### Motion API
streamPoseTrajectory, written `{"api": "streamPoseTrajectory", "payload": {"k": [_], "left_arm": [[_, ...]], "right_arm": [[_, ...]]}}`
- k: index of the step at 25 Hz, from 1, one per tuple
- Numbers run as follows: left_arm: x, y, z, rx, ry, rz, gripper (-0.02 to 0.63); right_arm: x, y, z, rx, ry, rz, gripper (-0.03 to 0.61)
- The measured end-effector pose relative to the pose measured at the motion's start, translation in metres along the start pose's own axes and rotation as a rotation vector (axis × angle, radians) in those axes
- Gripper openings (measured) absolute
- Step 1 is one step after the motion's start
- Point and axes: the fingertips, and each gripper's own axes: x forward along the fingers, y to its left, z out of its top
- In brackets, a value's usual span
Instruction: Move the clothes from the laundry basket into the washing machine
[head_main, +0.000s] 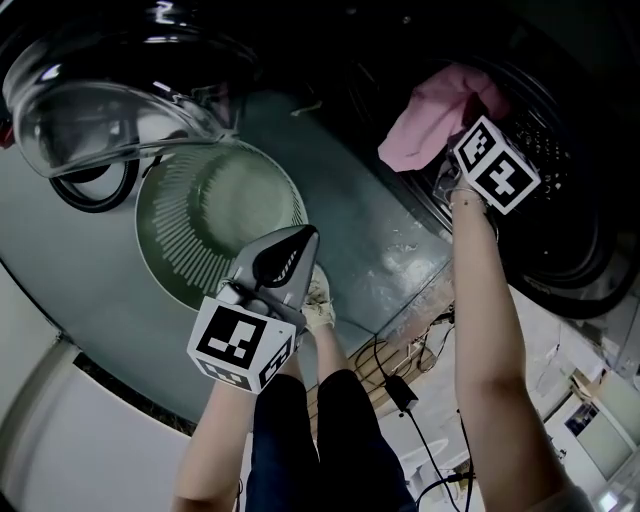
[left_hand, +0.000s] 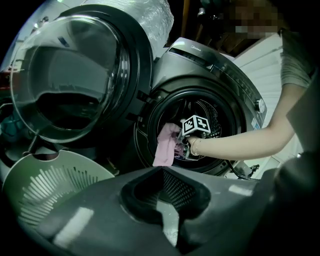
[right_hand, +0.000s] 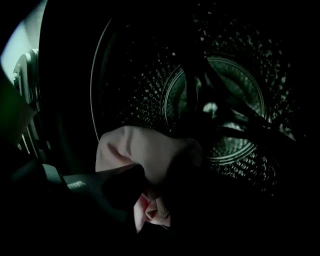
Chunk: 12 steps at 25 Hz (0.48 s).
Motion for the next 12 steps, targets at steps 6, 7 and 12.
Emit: {"api": "streamPoseTrajectory", "payload": {"k": [6, 7, 12], "left_arm": [[0.000, -0.002, 0.002, -0.015, -0.010, 0.005, 0.003], [0.000, -0.001, 0.003, -0.019, -0.012, 0.006, 0.003], [-0.005, 0.001, 0.003, -0.024, -0.015, 0.012, 0.003]], "right_arm": [[-0.013, 0.020, -0.035, 0.101, 0.113, 0.109, 0.329], [-0.021, 0.025, -0.039, 0.102, 0.121, 0.135, 0.365], [-0.054, 0.056, -0.090, -0.006, 0.226, 0.244, 0.439]]}}
